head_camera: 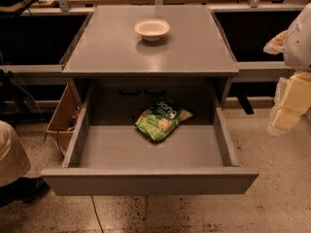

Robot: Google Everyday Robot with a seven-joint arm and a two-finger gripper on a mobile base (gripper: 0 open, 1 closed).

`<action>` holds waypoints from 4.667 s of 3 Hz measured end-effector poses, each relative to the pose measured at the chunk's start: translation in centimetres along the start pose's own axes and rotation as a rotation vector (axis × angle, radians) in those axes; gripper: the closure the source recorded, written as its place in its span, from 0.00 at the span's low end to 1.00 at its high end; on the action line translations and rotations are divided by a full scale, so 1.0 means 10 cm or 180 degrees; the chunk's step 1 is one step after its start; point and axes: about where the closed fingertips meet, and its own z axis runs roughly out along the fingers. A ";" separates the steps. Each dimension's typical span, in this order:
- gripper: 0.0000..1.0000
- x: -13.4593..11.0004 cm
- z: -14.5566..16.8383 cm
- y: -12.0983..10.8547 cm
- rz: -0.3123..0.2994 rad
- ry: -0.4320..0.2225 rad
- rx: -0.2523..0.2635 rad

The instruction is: Pick green rice chip bag from top drawer and place on counter

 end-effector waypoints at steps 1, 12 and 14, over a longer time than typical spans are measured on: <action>0.00 0.00 0.00 0.00 0.0000 0.0000 0.0000; 0.00 -1.10 4.16 -1.28 0.2002 -0.1877 -0.0087; 0.47 -1.21 4.24 -1.43 0.2190 -0.2172 -0.0134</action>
Offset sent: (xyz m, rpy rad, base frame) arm 0.0318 0.0084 -0.0445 0.0947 0.0117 -0.0240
